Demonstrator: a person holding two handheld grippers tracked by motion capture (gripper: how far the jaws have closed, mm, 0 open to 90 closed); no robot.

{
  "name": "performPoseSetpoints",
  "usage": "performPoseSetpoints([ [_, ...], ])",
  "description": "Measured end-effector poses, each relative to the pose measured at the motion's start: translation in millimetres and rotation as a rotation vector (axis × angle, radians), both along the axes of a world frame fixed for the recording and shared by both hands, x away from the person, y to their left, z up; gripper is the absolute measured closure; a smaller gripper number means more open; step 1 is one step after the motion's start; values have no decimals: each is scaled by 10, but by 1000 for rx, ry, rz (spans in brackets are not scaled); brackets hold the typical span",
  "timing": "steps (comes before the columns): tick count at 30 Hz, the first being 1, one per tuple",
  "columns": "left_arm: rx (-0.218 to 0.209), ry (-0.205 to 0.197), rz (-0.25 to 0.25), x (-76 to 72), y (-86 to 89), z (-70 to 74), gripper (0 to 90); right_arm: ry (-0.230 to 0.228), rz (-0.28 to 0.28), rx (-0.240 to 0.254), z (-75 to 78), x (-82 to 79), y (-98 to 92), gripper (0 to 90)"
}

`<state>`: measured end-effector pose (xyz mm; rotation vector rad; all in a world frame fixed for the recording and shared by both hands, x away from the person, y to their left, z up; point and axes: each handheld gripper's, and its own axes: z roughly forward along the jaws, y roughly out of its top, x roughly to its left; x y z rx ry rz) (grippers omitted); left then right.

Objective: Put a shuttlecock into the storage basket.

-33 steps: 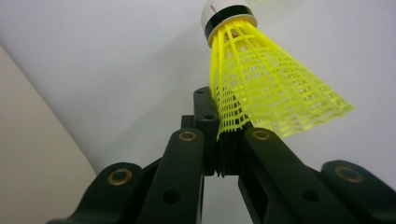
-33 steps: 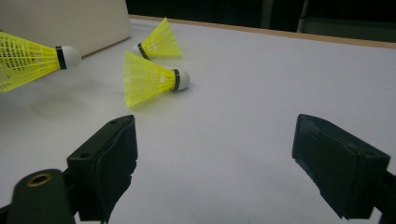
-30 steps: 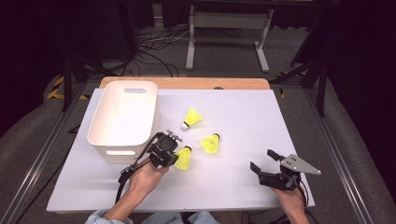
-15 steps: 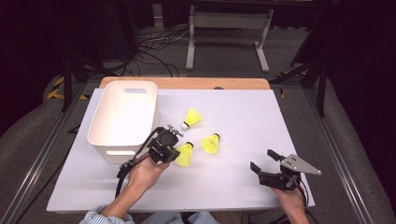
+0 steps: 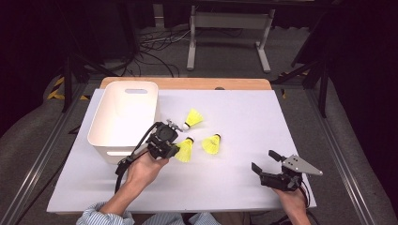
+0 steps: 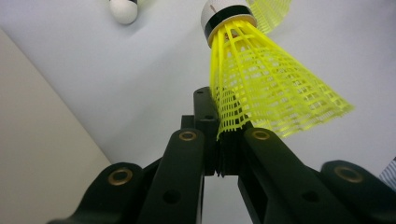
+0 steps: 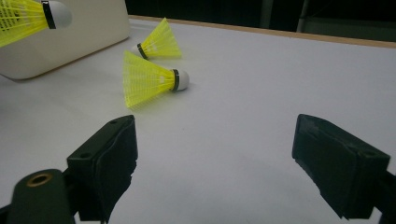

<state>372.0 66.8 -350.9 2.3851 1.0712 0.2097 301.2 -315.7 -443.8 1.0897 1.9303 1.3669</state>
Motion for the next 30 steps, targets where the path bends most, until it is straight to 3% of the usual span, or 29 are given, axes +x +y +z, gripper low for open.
performPoseSetpoints([
  [30,-40,16,8,147,147,203,893,5,-2,2,-6,12,3,146],
])
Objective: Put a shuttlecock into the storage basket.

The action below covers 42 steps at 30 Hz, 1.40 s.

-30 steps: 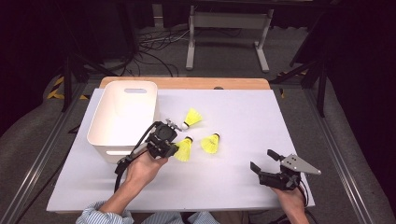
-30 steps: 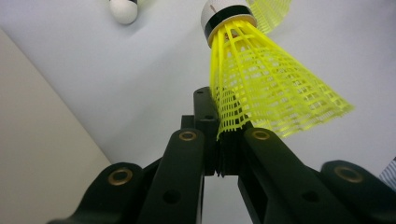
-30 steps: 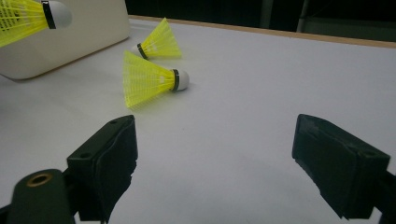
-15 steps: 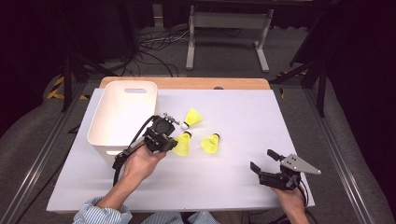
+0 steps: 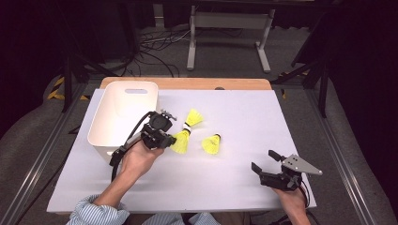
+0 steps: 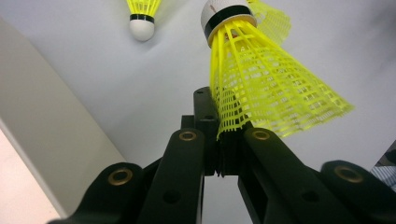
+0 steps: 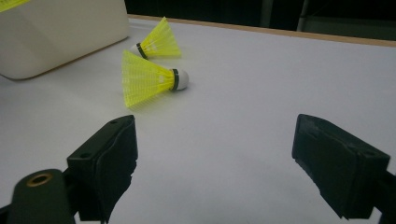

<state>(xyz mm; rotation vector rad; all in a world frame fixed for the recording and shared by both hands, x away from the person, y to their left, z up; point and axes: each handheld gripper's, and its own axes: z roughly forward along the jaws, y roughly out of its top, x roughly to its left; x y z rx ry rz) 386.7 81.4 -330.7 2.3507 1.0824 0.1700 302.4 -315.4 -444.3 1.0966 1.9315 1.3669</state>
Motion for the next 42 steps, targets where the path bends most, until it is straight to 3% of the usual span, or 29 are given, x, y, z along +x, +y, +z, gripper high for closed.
performPoseSetpoints([
  [4,10,13,0,28,-6,1,894,5,-1,2,-6,14,-1,146],
  [12,14,-4,-1,70,-21,97,894,3,0,4,-2,6,1,146],
  [42,-27,4,36,229,180,197,894,4,4,2,-6,9,7,146],
])
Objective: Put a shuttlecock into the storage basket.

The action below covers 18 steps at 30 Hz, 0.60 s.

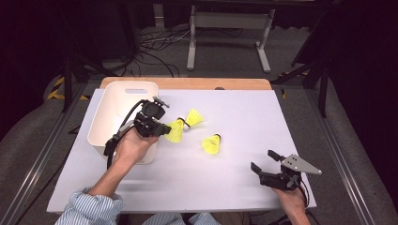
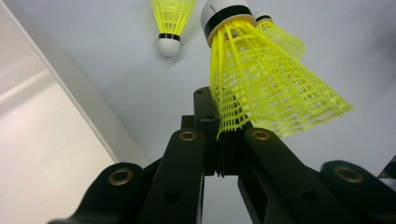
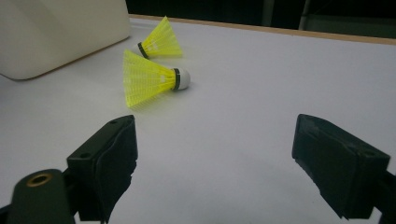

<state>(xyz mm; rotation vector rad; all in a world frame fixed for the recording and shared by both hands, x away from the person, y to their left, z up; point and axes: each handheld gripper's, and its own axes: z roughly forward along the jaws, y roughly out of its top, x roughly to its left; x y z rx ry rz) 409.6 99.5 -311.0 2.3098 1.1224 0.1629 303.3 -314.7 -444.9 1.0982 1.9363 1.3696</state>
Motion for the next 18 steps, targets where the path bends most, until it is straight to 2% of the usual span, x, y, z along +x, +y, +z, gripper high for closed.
performPoseSetpoints([
  [11,-10,-1,5,49,63,49,894,-1,0,1,1,-2,0,145],
  [18,-25,-2,25,92,130,96,894,0,0,2,1,-2,0,145],
])
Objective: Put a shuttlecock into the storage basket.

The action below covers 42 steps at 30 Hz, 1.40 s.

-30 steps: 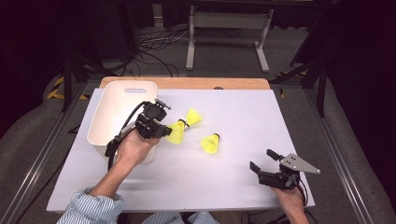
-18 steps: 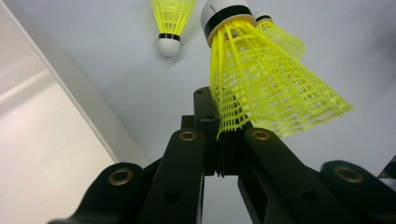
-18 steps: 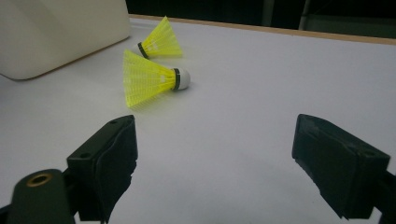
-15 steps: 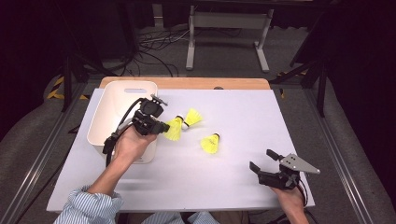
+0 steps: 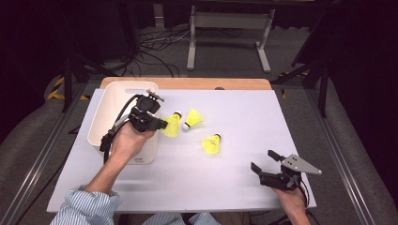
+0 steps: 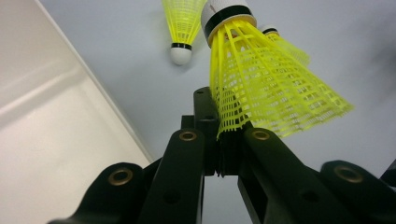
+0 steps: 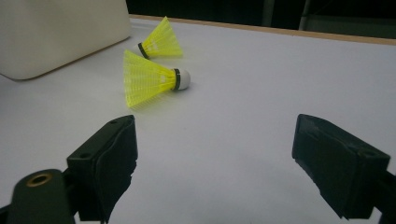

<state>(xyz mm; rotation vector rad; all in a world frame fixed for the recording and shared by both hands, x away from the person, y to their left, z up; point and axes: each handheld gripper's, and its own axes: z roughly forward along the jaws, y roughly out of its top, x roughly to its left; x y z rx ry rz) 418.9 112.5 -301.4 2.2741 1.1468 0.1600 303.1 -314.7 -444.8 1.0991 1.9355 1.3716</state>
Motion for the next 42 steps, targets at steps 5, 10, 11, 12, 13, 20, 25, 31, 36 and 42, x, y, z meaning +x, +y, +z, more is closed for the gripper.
performPoseSetpoints([
  [5,-7,-1,14,46,57,40,894,0,1,0,0,3,-1,145],
  [10,-13,-3,20,80,104,75,894,-1,3,-6,1,0,4,145],
  [11,-11,-5,18,88,115,82,894,0,2,-5,0,3,4,145],
  [12,-13,-5,26,91,121,86,894,0,2,-5,0,4,6,145],
  [13,-15,-6,25,98,131,91,894,0,3,-6,0,3,8,145],
  [20,-26,-6,42,141,194,104,894,-3,3,-5,2,-2,1,145],
  [25,-34,-9,56,164,254,118,894,-2,3,-7,1,-1,2,145],
  [31,-38,-20,64,182,309,144,894,-1,3,-6,1,-1,4,145],
  [36,-36,-23,79,207,359,153,894,-1,2,-6,1,-1,3,145],
  [42,-40,-18,98,238,391,154,894,-3,0,-4,5,-7,3,145],
])
